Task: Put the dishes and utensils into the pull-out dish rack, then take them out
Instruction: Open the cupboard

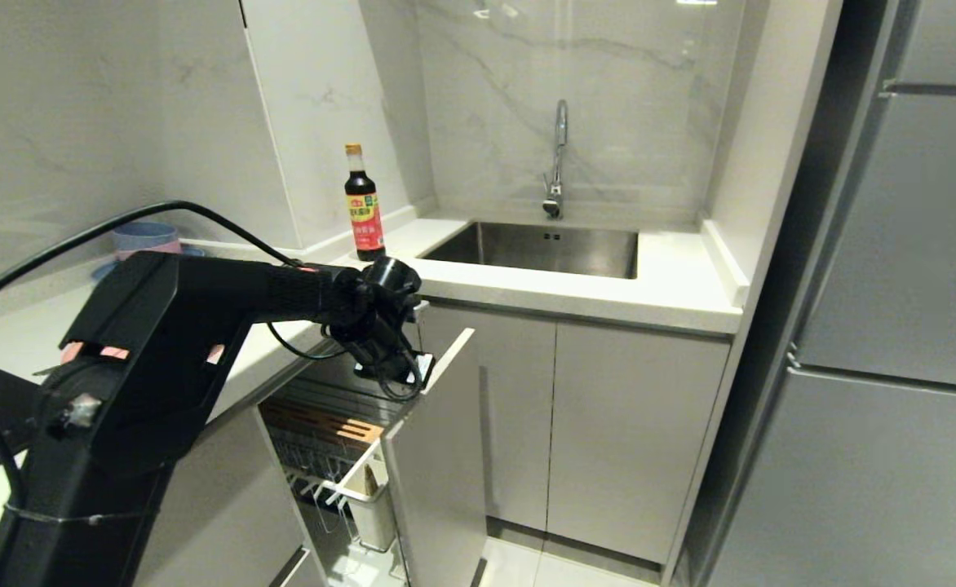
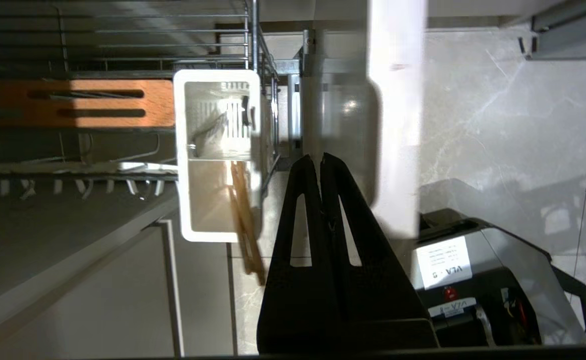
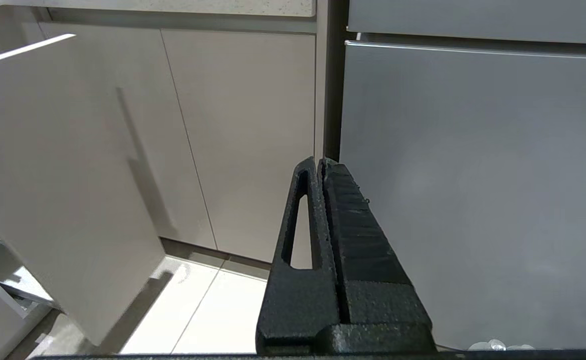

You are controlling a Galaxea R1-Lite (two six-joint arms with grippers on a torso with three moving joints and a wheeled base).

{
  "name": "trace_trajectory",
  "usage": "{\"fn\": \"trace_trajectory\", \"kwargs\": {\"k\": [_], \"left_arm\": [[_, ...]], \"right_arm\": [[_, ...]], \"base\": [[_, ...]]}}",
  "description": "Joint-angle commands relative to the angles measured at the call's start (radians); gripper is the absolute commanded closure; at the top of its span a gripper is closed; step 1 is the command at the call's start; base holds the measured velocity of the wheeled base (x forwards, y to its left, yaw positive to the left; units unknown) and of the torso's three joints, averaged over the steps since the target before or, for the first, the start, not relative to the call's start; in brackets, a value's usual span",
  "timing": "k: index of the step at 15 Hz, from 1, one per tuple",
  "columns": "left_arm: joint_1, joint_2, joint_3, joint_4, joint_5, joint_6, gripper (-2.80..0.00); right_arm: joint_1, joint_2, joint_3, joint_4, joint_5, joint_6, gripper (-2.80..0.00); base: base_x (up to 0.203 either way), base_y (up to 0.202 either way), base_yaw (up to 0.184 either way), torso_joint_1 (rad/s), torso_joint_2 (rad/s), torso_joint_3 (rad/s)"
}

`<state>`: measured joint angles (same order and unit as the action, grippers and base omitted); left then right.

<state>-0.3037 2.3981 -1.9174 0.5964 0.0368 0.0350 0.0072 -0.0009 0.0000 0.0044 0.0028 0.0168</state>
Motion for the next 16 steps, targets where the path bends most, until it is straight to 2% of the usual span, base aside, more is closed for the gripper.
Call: {"fn": "trace_trajectory", "kwargs": {"k": [1,9,16], "left_arm": [[-0.026,-0.005,0.000,0.003,0.003,-0.002,0.00],[-0.172,0.014,-0.025,0.000,0.006,-0.060,0.00],[-0.240,0.013,-0.025,-0.003,0.006,-0.075,0.00]], "right_arm": [[0.000,-0.001,0.000,0.000,0.000,0.000,0.00],[0.000,-0.001,0.000,0.000,0.000,0.000,0.00],[0.000,-0.001,0.000,0.000,0.000,0.000,0.00]], "base": [[0.000,0.000,0.000,0.000,0.00,0.000],[0.000,0.000,0.000,0.000,0.00,0.000],[0.000,0.000,0.000,0.000,0.00,0.000]]}}
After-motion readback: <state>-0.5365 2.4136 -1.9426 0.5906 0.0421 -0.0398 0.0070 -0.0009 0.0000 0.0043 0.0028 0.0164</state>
